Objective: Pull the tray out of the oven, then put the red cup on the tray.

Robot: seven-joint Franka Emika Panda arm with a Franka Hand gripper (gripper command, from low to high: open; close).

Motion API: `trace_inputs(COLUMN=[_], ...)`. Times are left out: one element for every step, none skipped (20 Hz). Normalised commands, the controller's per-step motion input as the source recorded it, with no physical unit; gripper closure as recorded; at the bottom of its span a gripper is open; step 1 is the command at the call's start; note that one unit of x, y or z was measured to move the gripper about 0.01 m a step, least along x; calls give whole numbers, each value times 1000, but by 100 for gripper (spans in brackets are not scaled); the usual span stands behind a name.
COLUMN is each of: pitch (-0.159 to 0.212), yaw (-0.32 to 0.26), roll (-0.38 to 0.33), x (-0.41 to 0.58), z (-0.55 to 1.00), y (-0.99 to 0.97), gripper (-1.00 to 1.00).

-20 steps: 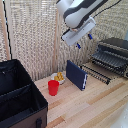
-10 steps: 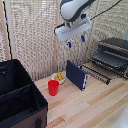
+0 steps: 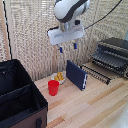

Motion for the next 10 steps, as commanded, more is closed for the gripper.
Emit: trace_inputs(pitch=[9,11,18,20,30,32,21,20,17,10], yaw=[-79,-74,-68,-54,-35,-40,-42,-41,-47,-49], roll=[45,33,24,0,0,0,-15,-27,-15,-16], x=[-6,-26,-29,-34,-40,-49,-34,-69,-57,-66], z=[-417,-440,-434,-414,-406,-403,-389,-426,-423,-423], y=[563,549,511,494,377,351,351,329,306,311], gripper=[-100,-100,-100,-100,-100,-100,-100,-100,-100,-100])
